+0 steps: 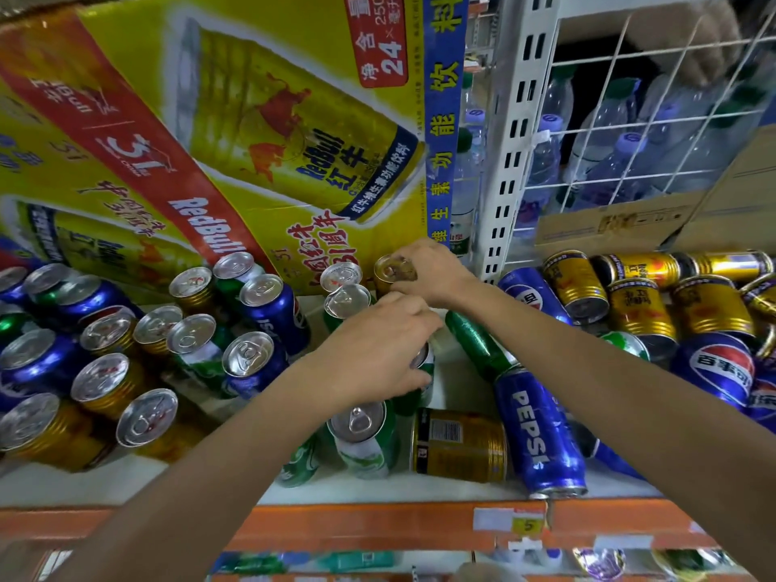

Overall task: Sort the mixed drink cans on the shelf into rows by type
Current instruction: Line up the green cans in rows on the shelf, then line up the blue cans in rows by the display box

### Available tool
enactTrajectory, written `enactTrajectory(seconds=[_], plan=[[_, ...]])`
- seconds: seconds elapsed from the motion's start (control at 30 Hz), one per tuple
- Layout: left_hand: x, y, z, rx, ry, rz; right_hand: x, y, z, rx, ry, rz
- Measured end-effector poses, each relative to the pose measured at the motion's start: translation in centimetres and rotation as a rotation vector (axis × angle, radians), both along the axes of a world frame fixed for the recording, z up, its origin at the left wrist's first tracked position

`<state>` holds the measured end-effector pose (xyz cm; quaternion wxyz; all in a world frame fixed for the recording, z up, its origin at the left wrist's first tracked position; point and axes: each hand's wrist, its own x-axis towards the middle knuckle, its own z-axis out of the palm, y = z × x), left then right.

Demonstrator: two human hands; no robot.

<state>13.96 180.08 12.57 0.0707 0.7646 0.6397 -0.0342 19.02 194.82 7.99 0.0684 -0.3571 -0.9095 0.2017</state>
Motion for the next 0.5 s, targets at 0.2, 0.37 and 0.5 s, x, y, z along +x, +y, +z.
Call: enactTrajectory(seconds=[0.2, 0.37, 0.5], plan=[[3.2, -0.7, 0.3, 0.026, -0.036, -0.066, 5.0, -0.2, 1.4, 0.007, -0.099, -0.077], [6.3, -1.3, -1.2, -0.163, 0.012, -0.104, 9.3, -1.3, 1.1, 0.035, -0.317, -0.227], [7.6, -1.7, -3.5, -0.284, 0.062, -0.139, 11.0, -3.4, 0.3, 0.066, -0.396, -0.292]])
